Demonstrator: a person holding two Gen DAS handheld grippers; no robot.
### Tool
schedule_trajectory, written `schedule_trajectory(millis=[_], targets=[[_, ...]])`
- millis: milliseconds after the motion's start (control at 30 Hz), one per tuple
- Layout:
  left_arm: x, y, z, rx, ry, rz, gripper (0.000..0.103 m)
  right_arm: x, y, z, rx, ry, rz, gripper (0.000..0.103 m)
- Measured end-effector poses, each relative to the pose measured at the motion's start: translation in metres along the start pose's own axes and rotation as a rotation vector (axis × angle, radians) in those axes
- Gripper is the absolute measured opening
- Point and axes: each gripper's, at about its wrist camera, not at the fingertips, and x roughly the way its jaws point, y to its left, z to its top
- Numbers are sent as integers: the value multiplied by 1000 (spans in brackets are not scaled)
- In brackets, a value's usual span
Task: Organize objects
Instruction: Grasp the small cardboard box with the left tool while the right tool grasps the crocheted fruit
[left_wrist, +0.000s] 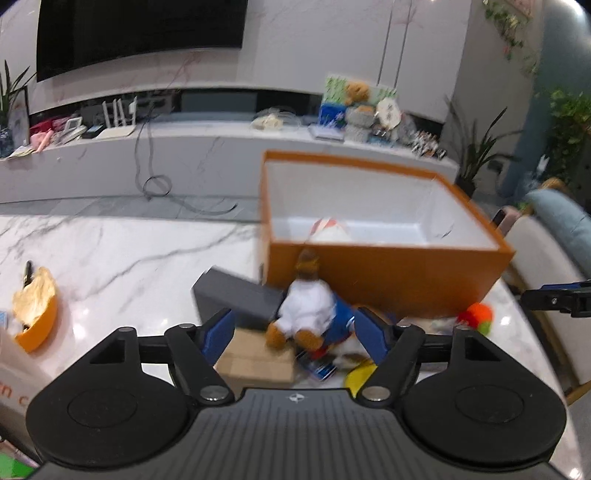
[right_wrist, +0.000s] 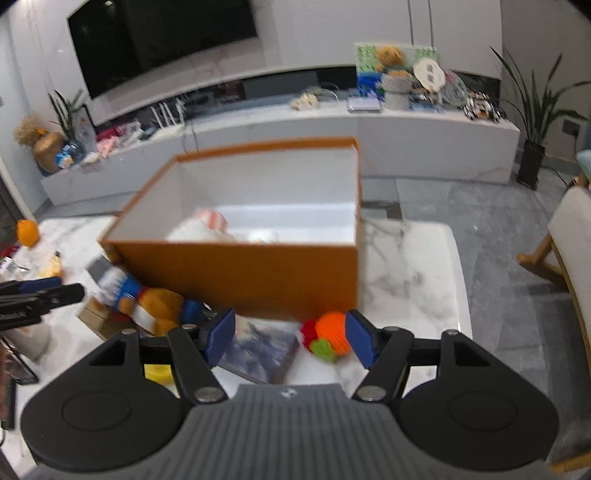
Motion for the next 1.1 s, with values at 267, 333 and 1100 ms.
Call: schedule_trajectory(millis=[267,333,1100], targets=[[13,10,-13,21,52,38,83,36,3,-13,-11,62,-31,68],[18,14,-16,14,75,34,83,42,3,-15,-18,64,-47,68],[55,10,-34,41,217,59,84,95,-13,-25,-10,39,-129,61]])
